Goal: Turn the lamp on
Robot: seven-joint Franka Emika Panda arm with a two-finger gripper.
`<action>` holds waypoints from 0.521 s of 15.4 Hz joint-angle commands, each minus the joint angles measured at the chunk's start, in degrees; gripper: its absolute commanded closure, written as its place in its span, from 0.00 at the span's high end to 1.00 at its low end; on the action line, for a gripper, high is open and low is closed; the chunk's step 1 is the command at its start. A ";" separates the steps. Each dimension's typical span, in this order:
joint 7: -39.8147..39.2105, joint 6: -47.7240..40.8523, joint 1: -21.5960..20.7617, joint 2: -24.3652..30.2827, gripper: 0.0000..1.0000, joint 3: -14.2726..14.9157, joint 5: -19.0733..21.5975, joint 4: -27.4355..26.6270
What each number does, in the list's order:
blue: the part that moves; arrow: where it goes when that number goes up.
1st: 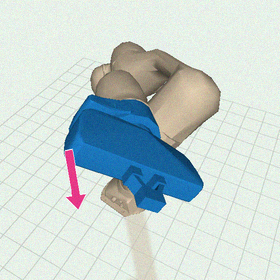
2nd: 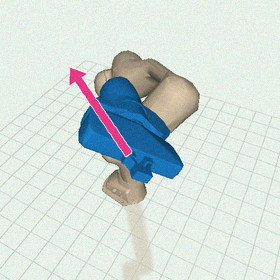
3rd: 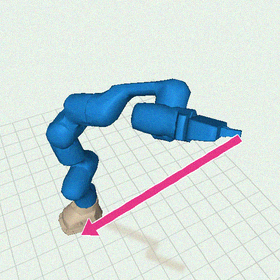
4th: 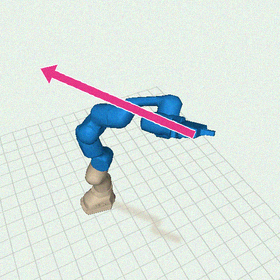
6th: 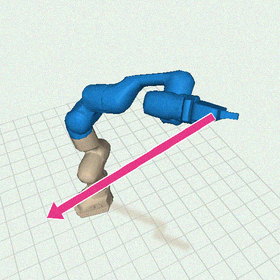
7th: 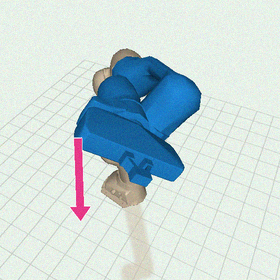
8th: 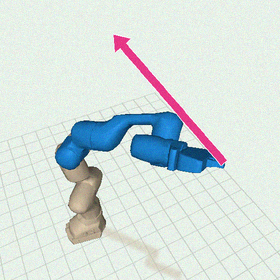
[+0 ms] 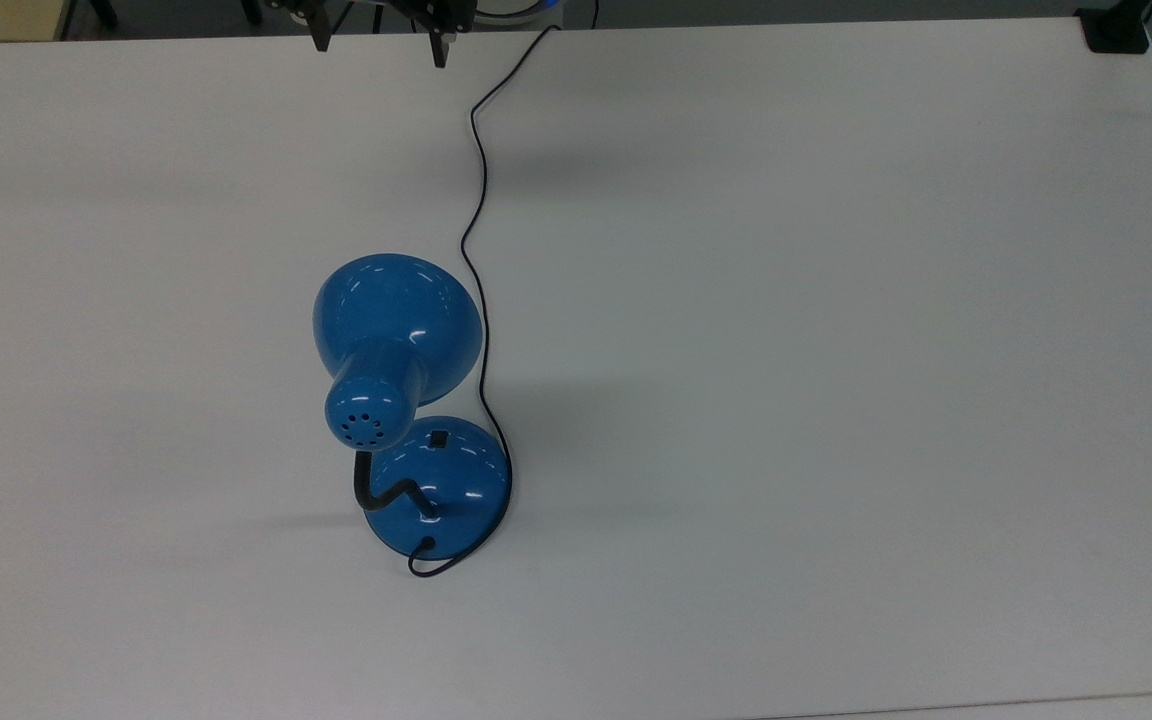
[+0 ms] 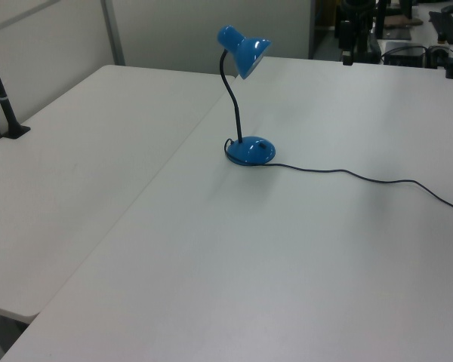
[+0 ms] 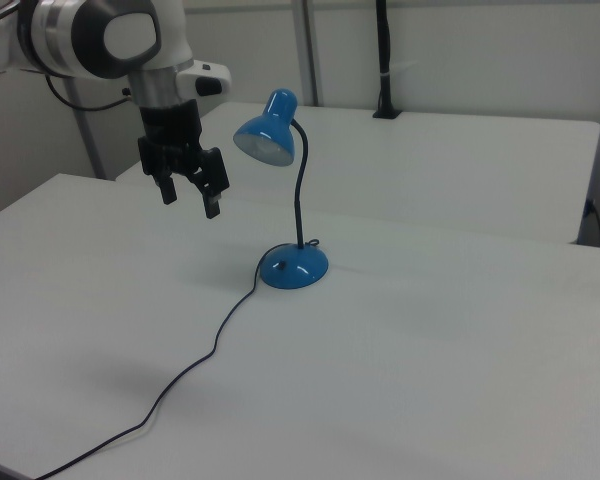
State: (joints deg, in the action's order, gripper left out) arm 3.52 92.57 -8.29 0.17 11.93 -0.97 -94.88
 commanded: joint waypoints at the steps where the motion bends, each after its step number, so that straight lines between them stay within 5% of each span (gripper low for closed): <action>1: -0.45 -1.51 -0.14 -0.25 1.00 0.46 0.18 0.92; 8: -0.71 -0.90 -0.23 -0.69 1.00 0.46 -0.26 0.92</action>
State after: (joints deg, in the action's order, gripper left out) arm 3.52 92.57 -8.29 -0.13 11.97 -0.98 -94.88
